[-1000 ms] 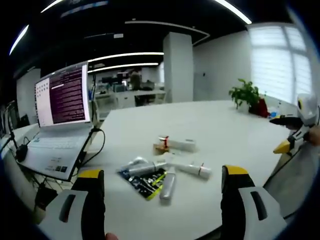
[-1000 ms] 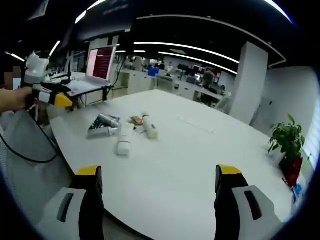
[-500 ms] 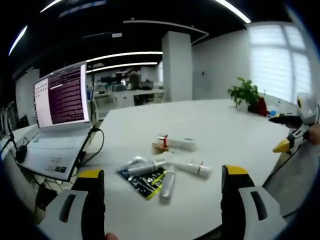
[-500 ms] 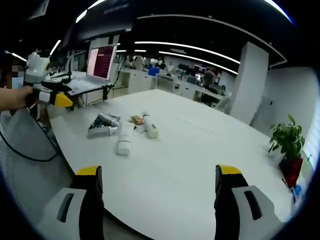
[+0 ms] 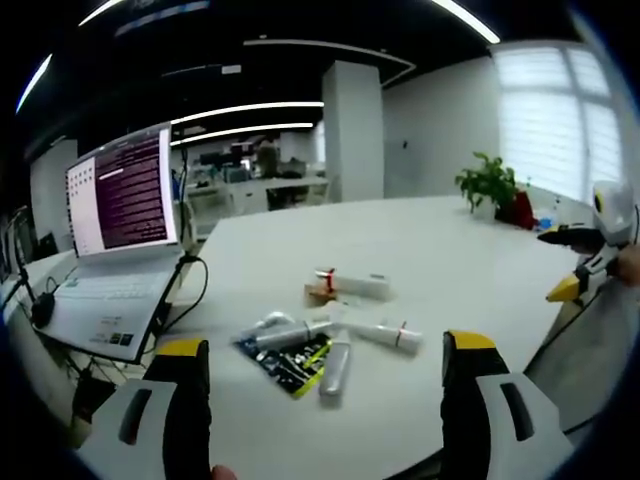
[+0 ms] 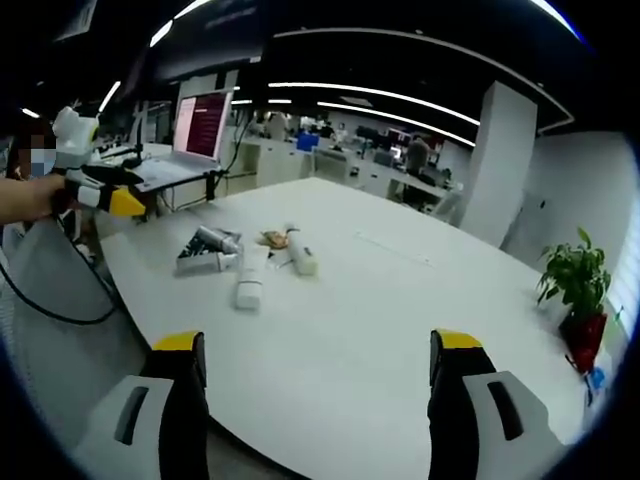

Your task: Arrange the skincare products in the storage area until every visible bottle or jar stands upright without overlapping.

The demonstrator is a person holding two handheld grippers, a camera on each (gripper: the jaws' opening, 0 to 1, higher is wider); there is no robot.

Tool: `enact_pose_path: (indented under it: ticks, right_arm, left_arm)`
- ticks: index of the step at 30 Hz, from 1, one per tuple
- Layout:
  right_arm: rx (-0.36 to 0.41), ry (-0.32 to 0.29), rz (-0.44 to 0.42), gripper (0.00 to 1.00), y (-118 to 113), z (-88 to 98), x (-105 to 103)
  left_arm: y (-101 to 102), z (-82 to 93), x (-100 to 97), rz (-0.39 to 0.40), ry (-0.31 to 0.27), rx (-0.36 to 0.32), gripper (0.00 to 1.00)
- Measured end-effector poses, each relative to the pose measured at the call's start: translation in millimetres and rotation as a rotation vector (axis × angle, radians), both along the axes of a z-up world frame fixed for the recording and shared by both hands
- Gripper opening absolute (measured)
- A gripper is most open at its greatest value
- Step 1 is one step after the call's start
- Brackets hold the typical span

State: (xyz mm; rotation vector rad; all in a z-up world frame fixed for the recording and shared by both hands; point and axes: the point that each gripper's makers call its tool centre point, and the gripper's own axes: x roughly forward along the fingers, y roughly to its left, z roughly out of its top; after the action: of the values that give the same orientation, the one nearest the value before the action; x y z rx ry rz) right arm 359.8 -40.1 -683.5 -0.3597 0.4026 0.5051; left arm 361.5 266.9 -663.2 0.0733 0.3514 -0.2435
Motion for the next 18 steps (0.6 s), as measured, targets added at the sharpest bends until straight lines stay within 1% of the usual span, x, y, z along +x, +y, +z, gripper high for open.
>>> enact_pose_path:
  ticks: [14, 16, 18]
  right_arm:
    - [0.003, 0.023, 0.003, 0.91, 0.7, -3.3, -0.9]
    - [0.014, 0.033, -0.001, 0.92, 0.4, -3.2, -0.7]
    - [0.041, 0.055, 0.000, 0.93, 0.9, -4.1, -0.5]
  left_arm:
    - [0.7, -2.4, 0.4, -0.010, 0.006, 0.006, 0.90]
    - [-2.1, -1.8, -0.1, -0.018, 0.005, 0.012, 0.90]
    - [-3.7, -2.5, -0.3, -0.026, 0.006, 0.019, 0.90]
